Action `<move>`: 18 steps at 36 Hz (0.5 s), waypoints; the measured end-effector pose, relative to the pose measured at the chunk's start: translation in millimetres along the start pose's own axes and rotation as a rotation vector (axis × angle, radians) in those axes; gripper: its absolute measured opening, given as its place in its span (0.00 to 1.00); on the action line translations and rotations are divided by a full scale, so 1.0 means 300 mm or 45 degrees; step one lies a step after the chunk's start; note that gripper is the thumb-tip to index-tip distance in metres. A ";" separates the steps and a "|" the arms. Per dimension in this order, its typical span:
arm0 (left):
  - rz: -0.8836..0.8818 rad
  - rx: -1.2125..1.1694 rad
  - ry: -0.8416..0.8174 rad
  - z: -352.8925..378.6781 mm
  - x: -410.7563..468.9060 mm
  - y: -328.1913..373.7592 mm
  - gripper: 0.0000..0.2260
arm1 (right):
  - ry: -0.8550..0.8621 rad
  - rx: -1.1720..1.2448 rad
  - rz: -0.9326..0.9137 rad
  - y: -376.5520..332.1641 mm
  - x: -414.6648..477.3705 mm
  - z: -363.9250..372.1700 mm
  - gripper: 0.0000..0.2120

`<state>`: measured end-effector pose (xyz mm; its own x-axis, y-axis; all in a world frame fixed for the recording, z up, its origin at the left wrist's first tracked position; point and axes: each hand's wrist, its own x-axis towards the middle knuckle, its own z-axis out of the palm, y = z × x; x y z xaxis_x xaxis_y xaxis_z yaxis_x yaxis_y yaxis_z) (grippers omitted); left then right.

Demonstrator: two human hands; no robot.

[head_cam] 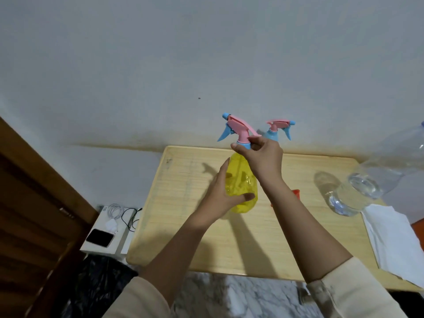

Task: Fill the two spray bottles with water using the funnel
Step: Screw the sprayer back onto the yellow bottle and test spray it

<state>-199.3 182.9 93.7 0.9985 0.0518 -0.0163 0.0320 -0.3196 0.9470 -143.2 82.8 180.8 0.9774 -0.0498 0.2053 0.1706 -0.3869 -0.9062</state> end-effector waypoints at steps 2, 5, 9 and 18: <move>-0.028 -0.102 -0.011 -0.011 -0.010 -0.014 0.47 | -0.022 0.051 -0.001 0.007 -0.002 0.018 0.15; -0.037 -0.232 -0.056 -0.043 -0.028 -0.041 0.44 | -0.129 0.157 -0.023 0.023 -0.006 0.052 0.16; -0.051 -0.304 -0.130 -0.083 -0.065 -0.069 0.40 | -0.442 0.308 -0.035 0.017 -0.010 0.091 0.19; -0.247 -0.212 -0.105 -0.197 -0.152 -0.153 0.31 | -0.543 0.340 0.078 0.050 -0.076 0.174 0.11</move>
<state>-248.9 251.2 69.9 0.9749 0.0174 -0.2220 0.2221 -0.1510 0.9633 -156.4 126.0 143.2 0.9411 0.3368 0.0300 0.0827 -0.1431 -0.9862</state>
